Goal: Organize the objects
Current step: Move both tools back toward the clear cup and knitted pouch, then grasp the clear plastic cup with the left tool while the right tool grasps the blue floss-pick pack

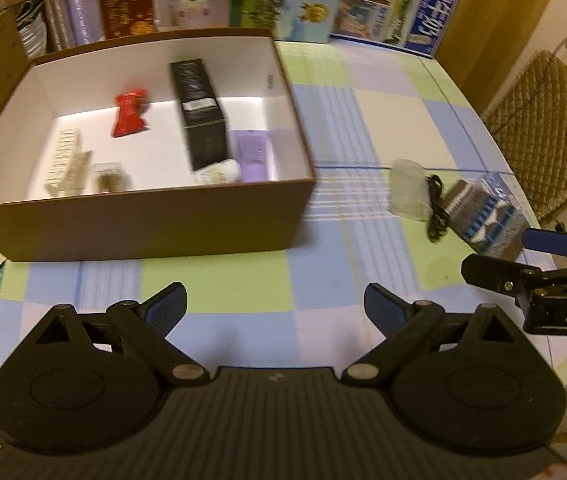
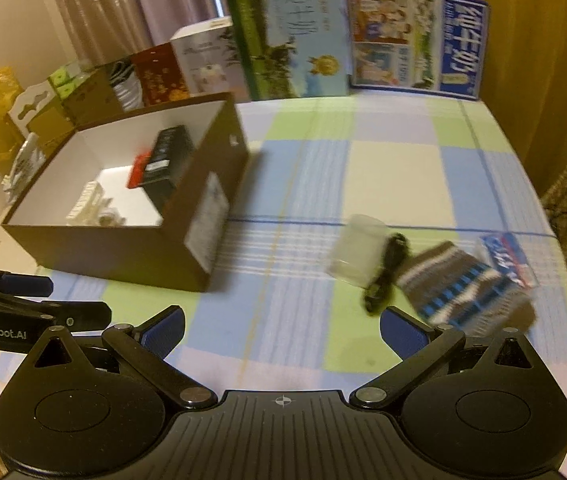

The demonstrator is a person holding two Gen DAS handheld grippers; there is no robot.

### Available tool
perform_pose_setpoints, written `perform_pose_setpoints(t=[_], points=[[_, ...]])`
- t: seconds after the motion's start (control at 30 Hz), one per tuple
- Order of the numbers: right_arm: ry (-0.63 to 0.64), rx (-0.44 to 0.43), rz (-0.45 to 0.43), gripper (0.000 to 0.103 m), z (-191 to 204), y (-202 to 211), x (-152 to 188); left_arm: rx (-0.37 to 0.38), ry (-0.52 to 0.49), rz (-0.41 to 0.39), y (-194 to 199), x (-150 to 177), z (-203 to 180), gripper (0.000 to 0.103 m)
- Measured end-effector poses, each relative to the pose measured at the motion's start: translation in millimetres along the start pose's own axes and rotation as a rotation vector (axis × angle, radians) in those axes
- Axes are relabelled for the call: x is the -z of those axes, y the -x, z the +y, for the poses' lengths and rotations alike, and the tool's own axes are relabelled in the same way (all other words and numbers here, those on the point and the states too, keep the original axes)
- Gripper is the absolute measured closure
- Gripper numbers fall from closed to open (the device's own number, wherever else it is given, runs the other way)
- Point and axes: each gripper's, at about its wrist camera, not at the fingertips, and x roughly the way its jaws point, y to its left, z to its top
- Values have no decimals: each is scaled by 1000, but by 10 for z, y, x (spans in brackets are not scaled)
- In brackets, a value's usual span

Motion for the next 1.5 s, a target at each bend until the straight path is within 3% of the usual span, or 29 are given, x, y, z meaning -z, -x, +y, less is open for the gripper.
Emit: perform_pose_setpoints(t=[0.6,1.03,1.23,1.3,1.5], points=[[-79,96,-30,2,-1087,210,214,83,-82,29,-335,-80,-955,10],[-61,151,-79,3,-1815,34,-37,67,-139,-27,-718,-383,-1400,11],[-34,123,-65,21,-2027,-148,-164,45,-153,-44,-897,-514,-1466,12],[-24,113,-55,32,-2085,-237,-211,39,-159,-42,-962,-546,-1474,14],[5,96,1,37,-2210,-575,-326,18,-153,-28,-1153,-650,-1463,15]])
